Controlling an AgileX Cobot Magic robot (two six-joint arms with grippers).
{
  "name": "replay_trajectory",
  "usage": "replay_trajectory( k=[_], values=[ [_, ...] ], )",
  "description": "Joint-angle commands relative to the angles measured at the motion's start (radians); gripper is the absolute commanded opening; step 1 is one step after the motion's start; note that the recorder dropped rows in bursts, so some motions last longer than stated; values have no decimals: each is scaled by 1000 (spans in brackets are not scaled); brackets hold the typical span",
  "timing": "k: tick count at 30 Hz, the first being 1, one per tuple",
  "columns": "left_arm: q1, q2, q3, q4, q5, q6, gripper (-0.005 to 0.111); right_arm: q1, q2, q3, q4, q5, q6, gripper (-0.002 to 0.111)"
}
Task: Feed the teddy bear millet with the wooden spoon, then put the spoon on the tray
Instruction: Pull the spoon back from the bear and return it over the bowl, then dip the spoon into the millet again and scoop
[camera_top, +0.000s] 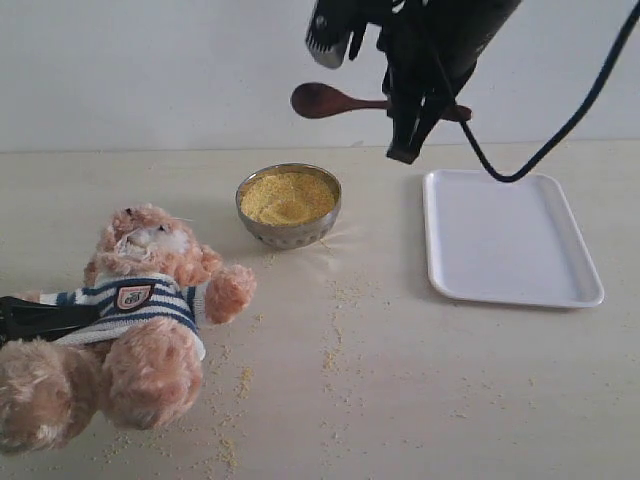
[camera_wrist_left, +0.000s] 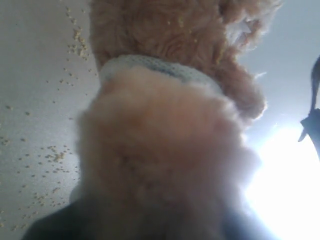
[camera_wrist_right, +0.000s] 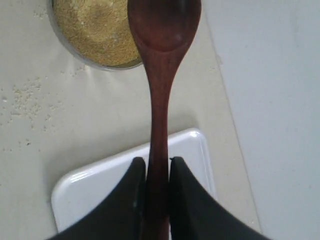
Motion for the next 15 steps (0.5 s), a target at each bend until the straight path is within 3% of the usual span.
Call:
replay_trajectory(
  k=[1, 6, 11, 15],
  values=[
    [-5, 2, -5, -10, 40, 9, 5, -7, 151, -133, 96, 53, -79, 0],
    [-5, 2, -5, -10, 40, 9, 5, -7, 304, -312, 79, 117, -126, 0],
    [-5, 2, -5, -10, 40, 9, 5, -3, 373, -317, -163, 117, -122, 0],
    [-5, 2, -5, -10, 40, 9, 5, 0, 391, -317, -177, 68, -128, 0]
  ],
)
